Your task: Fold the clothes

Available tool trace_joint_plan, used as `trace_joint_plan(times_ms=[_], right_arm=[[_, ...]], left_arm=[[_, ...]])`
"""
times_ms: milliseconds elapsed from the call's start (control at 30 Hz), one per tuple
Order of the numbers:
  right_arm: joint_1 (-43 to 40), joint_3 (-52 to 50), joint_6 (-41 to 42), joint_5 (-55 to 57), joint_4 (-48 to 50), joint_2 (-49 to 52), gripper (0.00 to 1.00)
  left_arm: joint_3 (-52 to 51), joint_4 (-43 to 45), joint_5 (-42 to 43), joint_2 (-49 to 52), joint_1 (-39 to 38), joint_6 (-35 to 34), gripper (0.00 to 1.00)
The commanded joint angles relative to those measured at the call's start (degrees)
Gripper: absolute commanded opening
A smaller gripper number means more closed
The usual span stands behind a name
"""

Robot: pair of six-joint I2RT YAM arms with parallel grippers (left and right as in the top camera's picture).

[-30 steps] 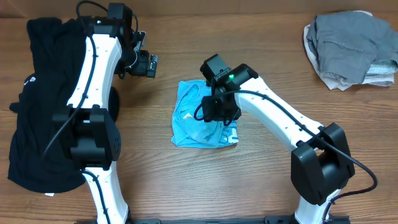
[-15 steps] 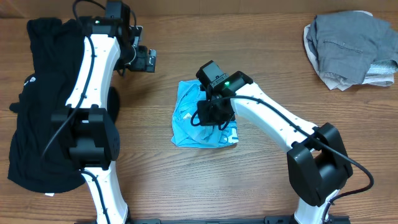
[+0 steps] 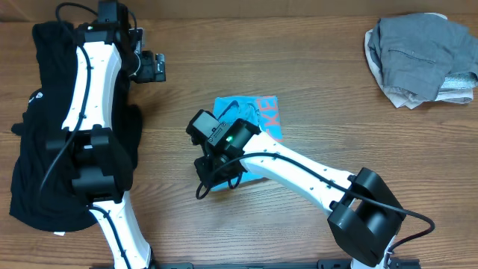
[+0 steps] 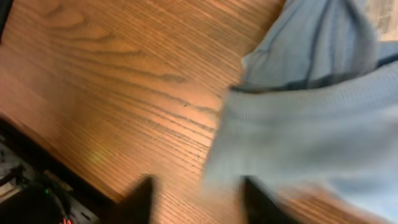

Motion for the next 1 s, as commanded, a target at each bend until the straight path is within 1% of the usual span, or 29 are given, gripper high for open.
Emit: trace_joint_plan(times_ms=[0, 133, 233, 300, 433, 533, 600, 833, 967], right_arm=[[-2.05, 2.16, 0.04, 1.29, -0.55, -1.29, 0.71], [-5.81, 5.55, -0.17, 5.75, -3.72, -1.75, 0.71], [-9.79, 9.07, -1.49, 10.43, -5.18, -1.90, 0.68], [-12.33, 9.62, -2.19, 11.96, -4.02, -1.90, 0.64], [-17.27, 9.62, -5.03, 13.77, -1.07, -0.50, 0.53], [-18.73, 9.62, -6.03, 13.66, 0.57, 1.31, 0.45], [-18.88, 9.62, -6.38, 13.62, 1.18, 2.47, 0.43], [-17.84, 9.62, -6.36, 12.81, 1.90, 4.66, 0.43], [-16.65, 9.62, -6.19, 12.87, 3.21, 5.46, 0.51]], left_arm=[[1.11, 0.20, 0.28, -0.68, 0.02, -0.66, 1.00], [1.11, 0.17, 0.28, -0.68, 0.02, -0.66, 1.00], [1.11, 0.20, 0.28, -0.68, 0.02, -0.66, 1.00], [1.11, 0.20, 0.28, -0.68, 0.02, -0.66, 1.00], [1.11, 0.20, 0.28, -0.68, 0.02, -0.66, 1.00], [1.11, 0.20, 0.28, -0.68, -0.02, -0.66, 1.00], [1.11, 0.20, 0.28, -0.68, -0.02, -0.66, 1.00], [1.11, 0.20, 0.28, -0.68, -0.02, -0.68, 1.00], [1.11, 0.20, 0.28, -0.68, -0.02, -0.66, 1.00]])
